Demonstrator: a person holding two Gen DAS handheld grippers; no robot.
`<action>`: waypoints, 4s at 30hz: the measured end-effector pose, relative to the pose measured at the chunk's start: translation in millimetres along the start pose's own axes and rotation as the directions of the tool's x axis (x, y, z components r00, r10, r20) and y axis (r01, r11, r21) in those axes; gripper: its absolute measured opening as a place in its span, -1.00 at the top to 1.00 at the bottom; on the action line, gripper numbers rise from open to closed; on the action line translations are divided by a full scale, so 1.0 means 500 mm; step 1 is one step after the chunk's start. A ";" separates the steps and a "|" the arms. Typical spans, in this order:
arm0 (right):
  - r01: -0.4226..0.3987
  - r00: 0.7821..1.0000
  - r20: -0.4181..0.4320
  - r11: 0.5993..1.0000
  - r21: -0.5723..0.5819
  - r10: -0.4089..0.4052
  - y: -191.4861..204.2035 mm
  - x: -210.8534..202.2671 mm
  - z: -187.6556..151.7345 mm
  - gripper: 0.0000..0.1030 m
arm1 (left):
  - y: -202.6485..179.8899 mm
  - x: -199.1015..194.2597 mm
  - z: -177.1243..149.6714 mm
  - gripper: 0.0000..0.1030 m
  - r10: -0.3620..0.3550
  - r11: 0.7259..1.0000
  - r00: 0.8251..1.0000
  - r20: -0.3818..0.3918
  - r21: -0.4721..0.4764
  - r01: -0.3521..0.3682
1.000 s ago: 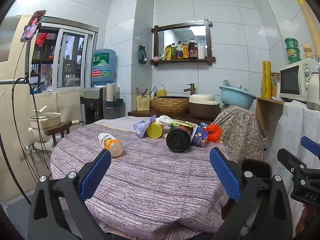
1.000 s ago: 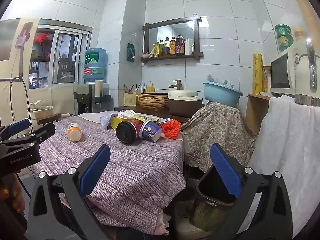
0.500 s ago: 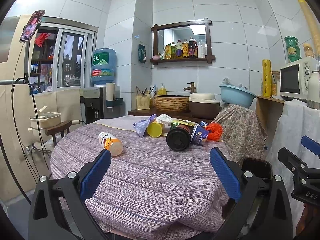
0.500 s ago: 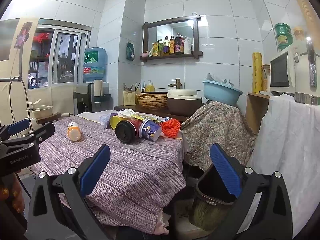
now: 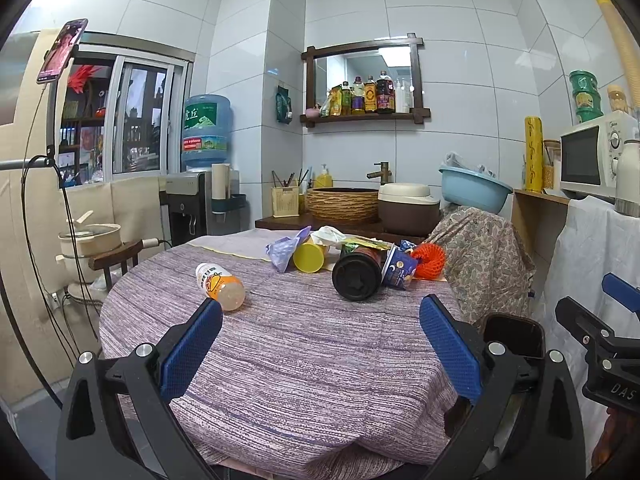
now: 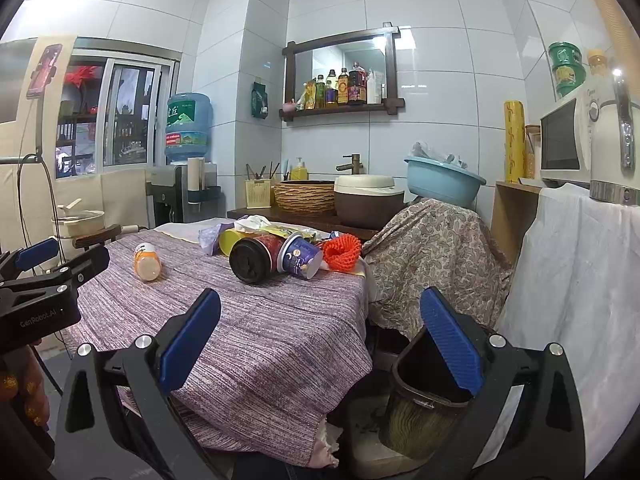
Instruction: Collect trash
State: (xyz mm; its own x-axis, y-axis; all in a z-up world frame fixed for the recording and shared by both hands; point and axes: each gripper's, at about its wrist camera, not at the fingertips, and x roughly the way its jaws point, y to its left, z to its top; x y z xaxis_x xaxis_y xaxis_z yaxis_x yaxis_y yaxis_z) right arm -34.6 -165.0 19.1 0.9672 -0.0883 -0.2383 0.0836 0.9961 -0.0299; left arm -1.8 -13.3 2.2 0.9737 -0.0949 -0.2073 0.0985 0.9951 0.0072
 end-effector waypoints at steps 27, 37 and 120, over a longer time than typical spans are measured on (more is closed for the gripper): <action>0.013 1.000 -0.012 1.000 0.009 -0.013 -0.006 0.007 -0.008 -0.91 | -0.009 0.011 -0.007 -0.90 -0.006 1.000 1.000 -0.016 0.004 0.006; 0.008 0.999 -0.038 1.000 -0.004 -0.008 -0.001 0.029 -0.014 -0.91 | -0.005 0.033 -0.018 -0.90 -0.007 1.000 0.998 -0.064 -0.003 0.007; -0.090 0.937 -0.344 0.994 -0.064 0.063 -0.135 0.754 0.070 0.75 | 0.424 0.705 -0.008 -0.42 -0.145 0.887 0.639 -0.755 -0.385 -0.254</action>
State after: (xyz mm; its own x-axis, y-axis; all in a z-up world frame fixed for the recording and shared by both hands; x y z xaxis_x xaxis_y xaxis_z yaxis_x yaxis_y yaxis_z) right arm 332.7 -265.0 -34.6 0.8286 -0.0232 -0.5594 -0.0197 0.9973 -0.0706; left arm 361.8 164.4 -73.3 0.4529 -0.1839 -0.8724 -0.2388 0.9177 -0.3174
